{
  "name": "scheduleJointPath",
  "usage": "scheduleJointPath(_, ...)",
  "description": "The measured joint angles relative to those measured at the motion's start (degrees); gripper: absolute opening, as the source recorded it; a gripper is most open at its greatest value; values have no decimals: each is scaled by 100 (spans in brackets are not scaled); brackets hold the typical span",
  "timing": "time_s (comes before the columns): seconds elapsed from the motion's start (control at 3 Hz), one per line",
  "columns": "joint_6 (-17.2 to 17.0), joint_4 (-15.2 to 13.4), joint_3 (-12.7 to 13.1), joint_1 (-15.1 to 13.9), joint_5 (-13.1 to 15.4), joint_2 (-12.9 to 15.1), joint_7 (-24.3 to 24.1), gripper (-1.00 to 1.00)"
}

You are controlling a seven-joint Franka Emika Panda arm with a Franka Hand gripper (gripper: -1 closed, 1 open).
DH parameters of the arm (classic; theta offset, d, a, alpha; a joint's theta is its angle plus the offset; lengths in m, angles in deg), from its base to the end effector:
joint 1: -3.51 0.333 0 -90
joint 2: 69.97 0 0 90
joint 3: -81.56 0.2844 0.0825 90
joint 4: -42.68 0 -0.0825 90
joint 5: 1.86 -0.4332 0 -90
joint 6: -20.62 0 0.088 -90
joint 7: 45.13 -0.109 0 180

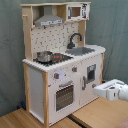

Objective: Play with the kitchen

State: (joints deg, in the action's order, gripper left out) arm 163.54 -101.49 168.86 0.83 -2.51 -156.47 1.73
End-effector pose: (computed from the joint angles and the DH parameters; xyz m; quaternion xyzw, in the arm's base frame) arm 0.1533 0.4814 0.3481 0.3101 0.6620 0.2466 0.6362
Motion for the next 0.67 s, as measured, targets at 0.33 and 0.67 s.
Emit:
scheduleJointPath(0.33, -20, -53, -450, -51, 184, 6, 443, 100)
scheduleJointPath(0.67, 31, -58, -874, -160, 288, 75, 904, 100)
